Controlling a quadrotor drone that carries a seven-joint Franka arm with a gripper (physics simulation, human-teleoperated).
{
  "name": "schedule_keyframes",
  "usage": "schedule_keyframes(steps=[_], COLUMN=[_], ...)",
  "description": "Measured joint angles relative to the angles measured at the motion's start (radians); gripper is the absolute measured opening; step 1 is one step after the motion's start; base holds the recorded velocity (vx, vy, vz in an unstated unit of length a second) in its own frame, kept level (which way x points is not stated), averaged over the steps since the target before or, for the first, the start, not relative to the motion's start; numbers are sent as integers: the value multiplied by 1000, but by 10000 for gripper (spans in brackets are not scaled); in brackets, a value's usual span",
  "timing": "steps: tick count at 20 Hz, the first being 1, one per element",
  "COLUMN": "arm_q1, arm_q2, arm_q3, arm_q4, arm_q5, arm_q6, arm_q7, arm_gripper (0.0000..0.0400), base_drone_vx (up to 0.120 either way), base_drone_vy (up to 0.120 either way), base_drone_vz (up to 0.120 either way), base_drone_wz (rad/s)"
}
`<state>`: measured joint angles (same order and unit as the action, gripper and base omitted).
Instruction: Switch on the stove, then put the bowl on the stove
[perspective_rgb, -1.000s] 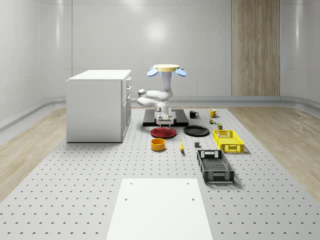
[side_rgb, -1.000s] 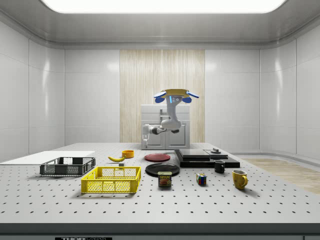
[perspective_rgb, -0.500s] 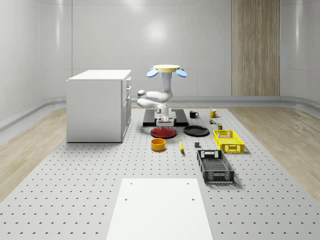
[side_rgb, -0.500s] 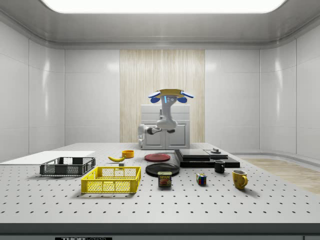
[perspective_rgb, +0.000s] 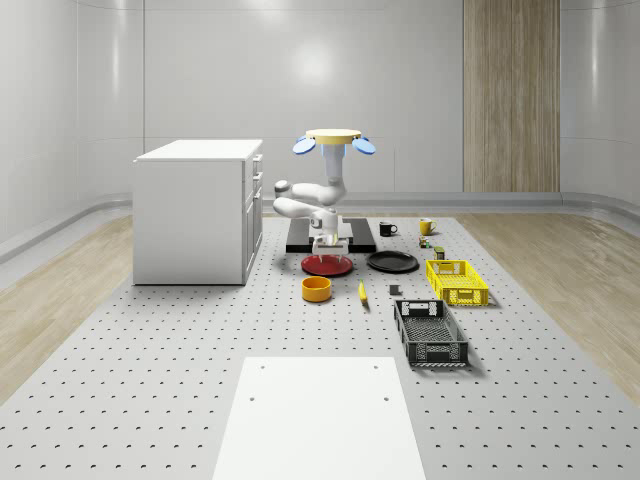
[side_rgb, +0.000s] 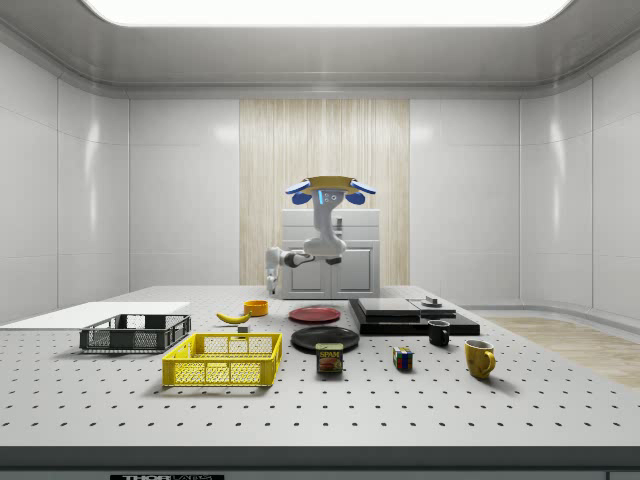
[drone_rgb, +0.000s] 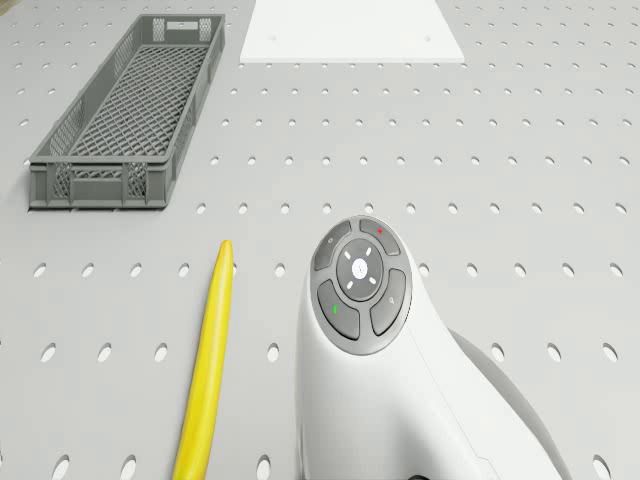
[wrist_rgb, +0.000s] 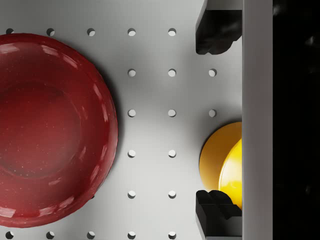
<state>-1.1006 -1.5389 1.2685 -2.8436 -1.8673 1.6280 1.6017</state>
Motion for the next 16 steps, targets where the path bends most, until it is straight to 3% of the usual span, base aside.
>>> schedule_keyframes(steps=[16], arm_q1=[-1], arm_q2=[-3], arm_q3=[0], arm_q4=[0], arm_q5=[1], arm_q6=[3], arm_q7=[1], arm_gripper=[400], base_drone_vx=[120], base_drone_vy=[0], base_drone_vz=[0], base_drone_wz=[0])
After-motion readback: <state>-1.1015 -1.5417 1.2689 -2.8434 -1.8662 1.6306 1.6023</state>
